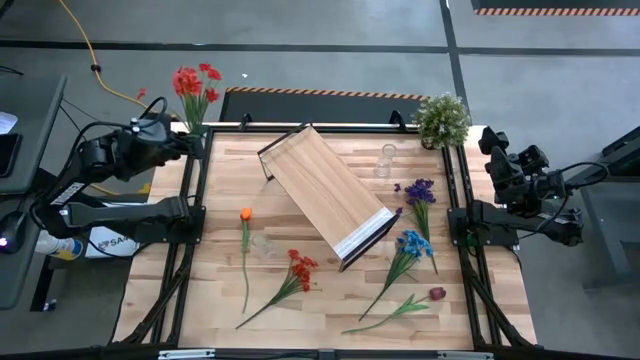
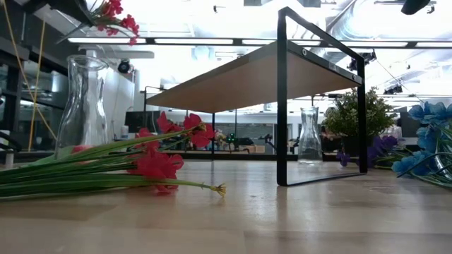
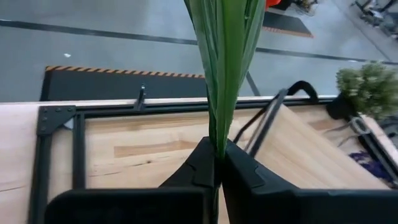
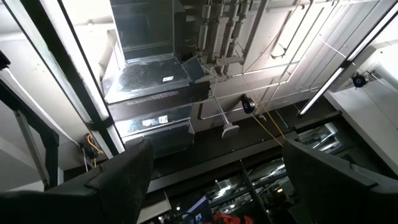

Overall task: Pick and place flowers into a vace then onto a shelf
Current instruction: Put the top red flowers into the bottom transparent vase

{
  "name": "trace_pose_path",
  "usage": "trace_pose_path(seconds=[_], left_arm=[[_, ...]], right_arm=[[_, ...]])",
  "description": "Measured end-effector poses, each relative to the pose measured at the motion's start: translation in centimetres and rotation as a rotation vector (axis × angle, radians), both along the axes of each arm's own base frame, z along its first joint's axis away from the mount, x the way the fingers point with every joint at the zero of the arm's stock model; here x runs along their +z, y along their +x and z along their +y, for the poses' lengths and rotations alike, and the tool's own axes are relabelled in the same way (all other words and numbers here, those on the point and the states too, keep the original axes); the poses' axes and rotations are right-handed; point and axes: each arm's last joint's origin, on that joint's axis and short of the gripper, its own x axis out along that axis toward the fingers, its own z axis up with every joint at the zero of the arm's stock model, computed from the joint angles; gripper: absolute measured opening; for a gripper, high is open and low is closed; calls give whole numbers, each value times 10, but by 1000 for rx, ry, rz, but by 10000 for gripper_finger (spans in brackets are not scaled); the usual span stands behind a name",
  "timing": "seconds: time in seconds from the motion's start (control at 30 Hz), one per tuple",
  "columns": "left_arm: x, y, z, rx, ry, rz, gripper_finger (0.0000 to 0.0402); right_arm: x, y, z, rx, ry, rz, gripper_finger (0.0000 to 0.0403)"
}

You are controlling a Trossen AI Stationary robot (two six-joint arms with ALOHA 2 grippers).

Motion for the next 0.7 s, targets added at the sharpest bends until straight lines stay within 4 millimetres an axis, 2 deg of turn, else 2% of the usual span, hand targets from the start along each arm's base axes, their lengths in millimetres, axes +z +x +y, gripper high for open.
trace_pose_path(seconds=[0.33, 0.5, 0.7], left_arm=[[19, 13, 1, -185, 87, -178, 43], [22, 15, 0, -244, 81, -211, 55], [25, 17, -1, -293, 80, -249, 40]], right_arm=[[0, 0, 0, 0, 0, 0, 344], [0, 0, 0, 0, 0, 0, 344], [0, 0, 0, 0, 0, 0, 344]])
